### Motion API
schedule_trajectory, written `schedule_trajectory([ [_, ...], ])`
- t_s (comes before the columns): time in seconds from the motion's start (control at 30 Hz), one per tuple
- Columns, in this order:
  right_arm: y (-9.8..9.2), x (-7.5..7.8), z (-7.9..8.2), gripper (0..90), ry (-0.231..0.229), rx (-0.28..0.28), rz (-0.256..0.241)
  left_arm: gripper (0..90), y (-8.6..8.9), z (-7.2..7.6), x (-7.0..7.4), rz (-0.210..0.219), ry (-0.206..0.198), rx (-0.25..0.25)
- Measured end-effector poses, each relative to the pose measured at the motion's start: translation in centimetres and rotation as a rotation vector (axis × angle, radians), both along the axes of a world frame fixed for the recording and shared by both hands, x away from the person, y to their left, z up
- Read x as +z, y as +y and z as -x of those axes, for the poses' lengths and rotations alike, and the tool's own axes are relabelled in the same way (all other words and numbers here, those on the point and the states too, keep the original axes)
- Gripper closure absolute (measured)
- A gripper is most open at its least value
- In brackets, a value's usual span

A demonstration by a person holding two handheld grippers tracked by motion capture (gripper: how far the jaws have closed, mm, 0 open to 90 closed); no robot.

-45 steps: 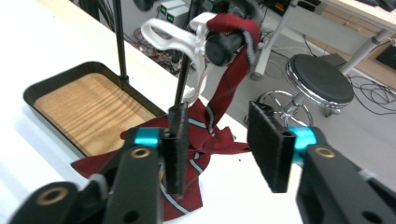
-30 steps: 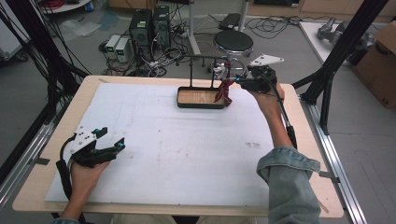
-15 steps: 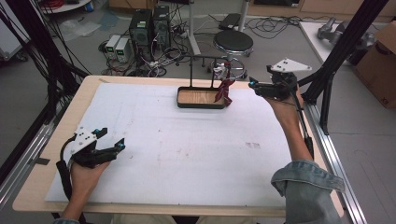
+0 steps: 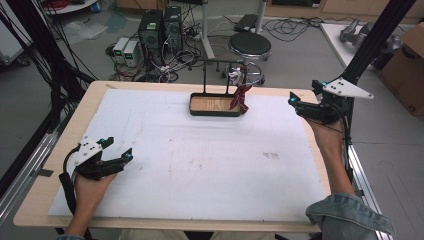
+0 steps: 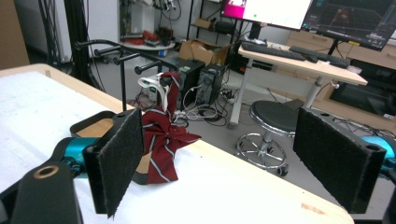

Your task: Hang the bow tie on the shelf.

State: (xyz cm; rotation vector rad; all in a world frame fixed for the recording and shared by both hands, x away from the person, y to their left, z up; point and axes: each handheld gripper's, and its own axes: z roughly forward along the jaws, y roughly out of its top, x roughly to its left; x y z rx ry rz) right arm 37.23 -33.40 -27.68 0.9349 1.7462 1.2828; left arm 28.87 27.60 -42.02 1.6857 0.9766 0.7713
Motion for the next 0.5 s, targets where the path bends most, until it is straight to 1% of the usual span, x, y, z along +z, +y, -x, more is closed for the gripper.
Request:
schedule_trajectory([
  [0.1,-0.6,-0.4,1.0,15.7,-0.012,-0.001,-0.02,22.3,0.0,0.0,0.0,-0.001,0.001,0.001],
  [0.2,-1.1,-0.9,2.1,15.6,-0.019,-0.004,-0.052,22.2,0.0,0.0,-0.1,-0.002,-0.001,0.002],
  [0.3,-1.5,-1.4,3.2,15.5,-0.043,-0.01,-0.081,22.2,0.0,0.0,-0.1,-0.001,-0.001,0.005],
  [0.47,-2.1,-2.8,5.0,15.5,-0.066,-0.017,-0.136,22.2,0.0,0.0,-0.1,-0.004,0.0,0.007],
  [0.5,-2.2,-3.1,5.2,15.3,-0.064,-0.021,-0.151,22.1,0.0,0.1,-0.1,-0.004,-0.001,0.006],
])
